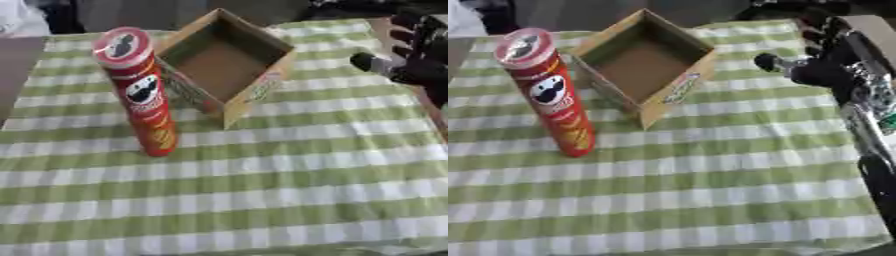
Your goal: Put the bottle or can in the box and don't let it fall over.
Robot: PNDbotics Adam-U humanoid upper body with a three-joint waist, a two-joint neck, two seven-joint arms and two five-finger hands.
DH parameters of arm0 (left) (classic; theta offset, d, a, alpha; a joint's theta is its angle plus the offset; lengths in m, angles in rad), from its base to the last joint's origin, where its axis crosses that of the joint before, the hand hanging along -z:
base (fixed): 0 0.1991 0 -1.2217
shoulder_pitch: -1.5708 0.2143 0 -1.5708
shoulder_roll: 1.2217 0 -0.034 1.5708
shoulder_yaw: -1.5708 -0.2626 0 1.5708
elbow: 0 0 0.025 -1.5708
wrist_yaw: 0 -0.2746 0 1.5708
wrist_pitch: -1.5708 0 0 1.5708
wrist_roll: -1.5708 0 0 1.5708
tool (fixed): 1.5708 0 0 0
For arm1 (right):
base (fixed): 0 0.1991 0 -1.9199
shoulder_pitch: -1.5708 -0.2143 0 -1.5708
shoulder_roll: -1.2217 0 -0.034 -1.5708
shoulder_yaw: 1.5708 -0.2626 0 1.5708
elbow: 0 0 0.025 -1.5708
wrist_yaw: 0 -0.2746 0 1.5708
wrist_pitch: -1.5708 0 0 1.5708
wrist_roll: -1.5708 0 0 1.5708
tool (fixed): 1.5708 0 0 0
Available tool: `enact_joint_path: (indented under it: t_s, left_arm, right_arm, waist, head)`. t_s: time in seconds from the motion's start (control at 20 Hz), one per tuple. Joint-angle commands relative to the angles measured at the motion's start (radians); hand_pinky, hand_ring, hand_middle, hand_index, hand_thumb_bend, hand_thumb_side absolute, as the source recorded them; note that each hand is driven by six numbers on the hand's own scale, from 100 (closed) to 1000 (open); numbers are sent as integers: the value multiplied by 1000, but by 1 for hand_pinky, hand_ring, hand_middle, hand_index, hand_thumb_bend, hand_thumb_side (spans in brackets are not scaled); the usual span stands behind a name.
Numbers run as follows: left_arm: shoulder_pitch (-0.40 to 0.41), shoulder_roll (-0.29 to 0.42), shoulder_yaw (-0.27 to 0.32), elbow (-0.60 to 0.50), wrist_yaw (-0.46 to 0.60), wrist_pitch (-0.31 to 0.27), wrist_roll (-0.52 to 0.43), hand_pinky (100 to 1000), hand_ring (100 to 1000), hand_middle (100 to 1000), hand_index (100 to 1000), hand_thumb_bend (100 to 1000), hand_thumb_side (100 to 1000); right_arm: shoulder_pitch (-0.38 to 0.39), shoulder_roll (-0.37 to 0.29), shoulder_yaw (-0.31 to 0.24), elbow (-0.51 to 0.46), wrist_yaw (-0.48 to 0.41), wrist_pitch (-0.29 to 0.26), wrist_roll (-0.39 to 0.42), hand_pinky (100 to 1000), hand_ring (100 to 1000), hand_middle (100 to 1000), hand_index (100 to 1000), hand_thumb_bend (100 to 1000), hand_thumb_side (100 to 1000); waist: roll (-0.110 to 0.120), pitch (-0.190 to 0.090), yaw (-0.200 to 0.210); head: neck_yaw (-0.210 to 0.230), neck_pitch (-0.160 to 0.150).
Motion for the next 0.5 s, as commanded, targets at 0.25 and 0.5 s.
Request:
enact_joint_path:
  t_s: [0.25,0.5]
  left_arm:
    - [8,37,3,-25,5,-7,-7,987,739,813,819,641,100]
    - [44,48,-18,-51,15,-14,-26,990,742,818,826,649,100]
  right_arm:
    - [-7,-16,-6,-19,-3,6,-4,1000,1000,955,962,736,144]
    - [-3,-26,-9,-23,-2,7,-8,1000,1000,955,961,739,147]
  waist:
    - [-3,-19,3]
    - [-5,-16,3]
  head:
    - [-4,14]
    - [-2,23]
